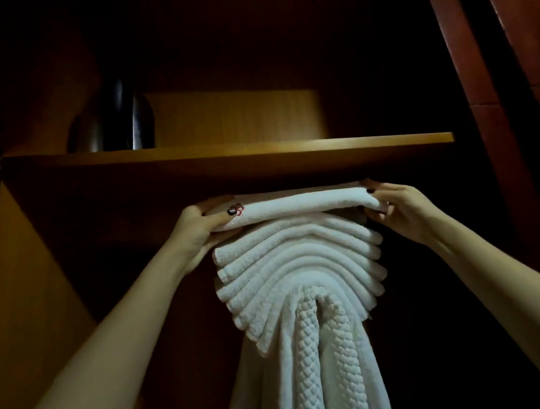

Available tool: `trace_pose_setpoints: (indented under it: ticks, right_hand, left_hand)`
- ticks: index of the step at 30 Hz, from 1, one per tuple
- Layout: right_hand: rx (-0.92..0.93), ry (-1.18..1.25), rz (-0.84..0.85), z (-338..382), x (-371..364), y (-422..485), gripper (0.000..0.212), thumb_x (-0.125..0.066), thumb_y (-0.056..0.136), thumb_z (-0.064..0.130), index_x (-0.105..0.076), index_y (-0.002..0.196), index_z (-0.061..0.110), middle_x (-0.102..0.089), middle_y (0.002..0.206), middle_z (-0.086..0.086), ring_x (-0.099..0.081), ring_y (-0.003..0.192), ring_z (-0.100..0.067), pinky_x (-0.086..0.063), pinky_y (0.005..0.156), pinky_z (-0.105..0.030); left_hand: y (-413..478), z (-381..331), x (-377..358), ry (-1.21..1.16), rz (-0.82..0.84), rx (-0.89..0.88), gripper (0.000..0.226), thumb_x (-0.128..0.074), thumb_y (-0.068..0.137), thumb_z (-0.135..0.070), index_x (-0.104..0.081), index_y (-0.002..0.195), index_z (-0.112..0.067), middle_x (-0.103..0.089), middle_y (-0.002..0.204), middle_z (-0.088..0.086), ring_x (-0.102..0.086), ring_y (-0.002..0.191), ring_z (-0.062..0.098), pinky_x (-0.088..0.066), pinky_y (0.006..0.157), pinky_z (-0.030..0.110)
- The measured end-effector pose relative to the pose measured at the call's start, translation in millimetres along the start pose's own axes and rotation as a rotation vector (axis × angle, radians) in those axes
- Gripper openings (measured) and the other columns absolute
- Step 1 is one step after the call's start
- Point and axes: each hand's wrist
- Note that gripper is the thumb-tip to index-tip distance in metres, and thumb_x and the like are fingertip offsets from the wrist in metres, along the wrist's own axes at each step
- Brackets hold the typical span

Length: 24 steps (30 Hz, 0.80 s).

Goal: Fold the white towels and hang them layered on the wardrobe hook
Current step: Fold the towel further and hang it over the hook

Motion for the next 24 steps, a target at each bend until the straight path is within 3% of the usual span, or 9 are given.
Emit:
trace_pose_setpoints:
  ticks: [3,7,10,12,14,17,19,21,24]
  right_hand:
    - [-0.043,-0.032,0.010,-8.7,1.3,14.0,0.016,-0.046,0.091,-0.012,-0.062,0.089,-0.010,-0.070,0.078,-0.013,-0.071,0.076,-0.018,-0.057,0.067,-0.024]
    - [-0.091,-0.071,0.057,-16.8,2.1,20.5,0.015,-0.045,0.091,-0.013,-0.060,0.090,-0.017,-0.064,0.076,-0.015,-0.069,0.068,-0.015,-0.056,0.066,-0.023]
    - [-0.147,-0.133,0.080,-19.3,14.7,14.8,0.017,-0.046,0.094,-0.009,-0.061,0.089,-0.016,-0.065,0.074,-0.013,-0.068,0.064,-0.014,-0.055,0.060,-0.023]
    - [-0.191,-0.185,0.157,-23.5,22.0,5.3,0.016,-0.046,0.095,-0.008,-0.060,0.094,-0.014,-0.058,0.075,-0.014,-0.060,0.065,-0.016,-0.052,0.064,-0.025]
    - [-0.216,-0.259,0.191,-28.4,27.7,-3.0,0.019,-0.046,0.097,-0.004,-0.063,0.088,-0.007,-0.049,0.070,-0.009,-0.048,0.062,-0.014,-0.045,0.066,-0.027]
    - [-0.055,-0.612,0.085,-23.3,23.3,-11.2,0.024,-0.051,0.099,0.010,-0.064,0.078,0.008,-0.048,0.063,-0.002,-0.043,0.059,-0.011,-0.040,0.062,-0.028]
    - [0.202,-0.894,0.028,-17.2,16.9,-12.4,0.035,-0.051,0.099,0.019,-0.056,0.066,0.010,-0.046,0.063,-0.001,-0.041,0.060,-0.010,-0.034,0.059,-0.029]
    - [0.380,-1.000,0.015,-11.6,4.5,-12.7,0.032,-0.051,0.101,0.027,-0.069,0.081,0.009,-0.059,0.086,0.000,-0.052,0.079,-0.009,-0.036,0.071,-0.026]
    - [0.458,-1.056,0.151,-6.2,-20.5,-10.9,0.031,-0.051,0.101,0.030,-0.070,0.119,0.014,-0.062,0.120,-0.002,-0.057,0.108,-0.012,-0.037,0.086,-0.019]
  left_hand:
    - [7.6,6.6,0.0,-0.089,-0.121,0.048,0.027,-0.062,0.093,-0.010,-0.062,0.115,0.007,-0.068,0.106,0.021,-0.068,0.100,0.029,-0.060,0.067,0.033]
    - [7.0,8.0,3.1,-0.135,-0.163,0.124,0.034,-0.058,0.097,-0.021,-0.058,0.117,0.007,-0.067,0.109,0.023,-0.070,0.098,0.029,-0.060,0.070,0.039]
    - [-1.3,13.0,6.7,0.112,-0.076,0.146,0.036,-0.058,0.096,-0.035,-0.069,0.105,-0.002,-0.073,0.099,0.012,-0.072,0.089,0.019,-0.057,0.069,0.027]
    - [-5.4,14.0,5.4,0.371,-0.107,0.093,0.041,-0.054,0.096,-0.046,-0.074,0.097,-0.010,-0.075,0.096,0.004,-0.068,0.094,0.016,-0.050,0.083,0.027]
    - [-9.3,15.8,1.7,0.561,-0.172,0.011,0.048,-0.052,0.096,-0.050,-0.075,0.090,-0.008,-0.074,0.092,0.003,-0.066,0.090,0.015,-0.046,0.080,0.028]
    - [-15.3,19.1,-6.4,0.764,-0.222,-0.069,0.051,-0.048,0.098,-0.047,-0.069,0.082,-0.003,-0.061,0.085,0.009,-0.057,0.085,0.028,-0.038,0.074,0.030]
    - [-17.8,17.3,-11.0,0.985,-0.286,-0.109,0.038,-0.047,0.099,-0.044,-0.072,0.088,-0.018,-0.056,0.106,0.013,-0.053,0.109,0.032,-0.039,0.089,0.031]
    - [-21.2,12.3,-18.5,1.120,-0.294,-0.235,0.032,-0.050,0.097,-0.043,-0.071,0.114,-0.025,-0.051,0.126,0.011,-0.048,0.122,0.029,-0.040,0.103,0.039]
    - [-20.0,6.0,-35.6,1.172,-0.062,-0.344,0.051,-0.048,0.090,-0.056,-0.056,0.134,-0.031,-0.052,0.133,-0.002,-0.050,0.121,0.018,-0.043,0.101,0.041]
Point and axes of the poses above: each hand's wrist, its own y-axis towards the middle knuckle, its own x-axis out of the back of the hand, z = x × y
